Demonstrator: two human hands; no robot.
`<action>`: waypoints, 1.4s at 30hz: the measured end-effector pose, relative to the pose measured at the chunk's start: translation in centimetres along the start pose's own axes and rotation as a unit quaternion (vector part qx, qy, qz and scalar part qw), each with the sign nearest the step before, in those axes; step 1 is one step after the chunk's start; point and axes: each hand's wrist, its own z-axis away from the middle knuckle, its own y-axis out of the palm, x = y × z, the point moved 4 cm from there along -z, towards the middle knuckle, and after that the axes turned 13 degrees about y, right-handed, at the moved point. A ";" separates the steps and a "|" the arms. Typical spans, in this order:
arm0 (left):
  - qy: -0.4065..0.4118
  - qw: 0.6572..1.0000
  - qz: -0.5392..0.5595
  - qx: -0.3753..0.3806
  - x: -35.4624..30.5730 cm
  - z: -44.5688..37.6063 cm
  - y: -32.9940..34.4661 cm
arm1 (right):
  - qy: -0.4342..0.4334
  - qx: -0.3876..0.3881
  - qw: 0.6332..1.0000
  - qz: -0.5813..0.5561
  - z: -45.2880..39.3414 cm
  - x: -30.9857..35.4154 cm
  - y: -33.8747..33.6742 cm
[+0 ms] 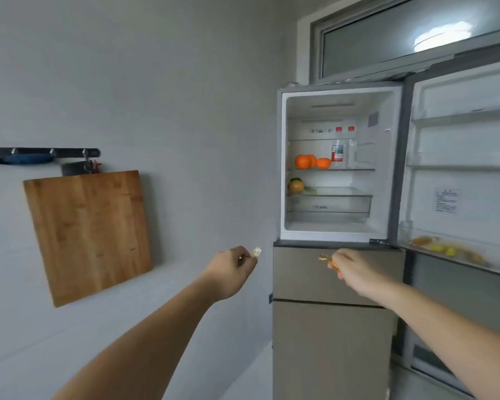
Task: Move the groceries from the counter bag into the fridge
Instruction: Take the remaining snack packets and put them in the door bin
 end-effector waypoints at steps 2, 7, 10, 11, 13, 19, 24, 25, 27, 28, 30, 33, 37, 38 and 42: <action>0.013 1.000 0.017 0.015 -1.4 -2.6 2.4 | 0.004 -0.019 1.000 -0.011 -1.5 -1.5 -2.1; 0.036 0.999 0.033 0.012 -4.1 -8.8 7.3 | -0.006 -0.058 0.998 -0.020 -6.7 -5.1 -6.1; 0.058 0.998 0.021 0.025 -5.1 -12.4 10.8 | -0.012 -0.070 0.997 -0.011 -9.3 -7.2 -7.7; 0.068 0.997 0.019 0.030 -5.5 -13.7 11.9 | -0.011 -0.077 0.997 -0.005 -10.3 -8.0 -8.3; 0.081 0.996 0.017 0.044 -5.9 -16.5 14.3 | -0.006 -0.098 0.995 -0.005 -12.7 -9.5 -9.6; 0.132 0.985 0.036 0.103 -6.1 -25.8 21.9 | 0.054 -0.137 0.989 0.012 -19.0 -15.0 -12.5; 0.221 0.963 0.072 0.134 -7.4 -34.5 28.3 | 0.124 -0.189 0.973 0.052 -23.2 -17.8 -16.7; 0.232 0.958 0.087 0.144 -8.0 -36.0 29.4 | 0.140 -0.200 0.969 0.046 -23.7 -18.5 -17.6; 0.248 0.946 0.134 0.161 -9.6 -38.9 31.6 | 0.169 -0.226 0.959 0.015 -24.5 -19.7 -19.5; 0.257 0.939 0.158 0.163 -10.7 -40.2 32.7 | 0.181 -0.239 0.954 0.005 -24.8 -20.4 -20.5; 0.286 0.925 0.186 0.170 -13.1 -41.8 34.9 | 0.198 -0.261 0.945 0.012 -25.2 -21.4 -22.3; 0.313 0.899 0.225 0.207 -17.0 -43.1 38.5 | 0.222 -0.283 0.932 0.039 -25.7 -23.5 -25.2; 0.320 0.888 0.255 0.209 -21.6 -44.5 43.0 | 0.226 -0.314 0.922 -0.001 -26.9 -26.6 -29.6; 0.324 0.885 0.257 0.213 -22.8 -44.9 44.2 | 0.221 -0.325 0.919 -0.019 -27.3 -27.4 -30.9; 0.340 0.878 0.257 0.218 -27.4 -46.1 48.3 | 0.205 -0.368 0.905 -0.053 -29.0 -30.2 -35.3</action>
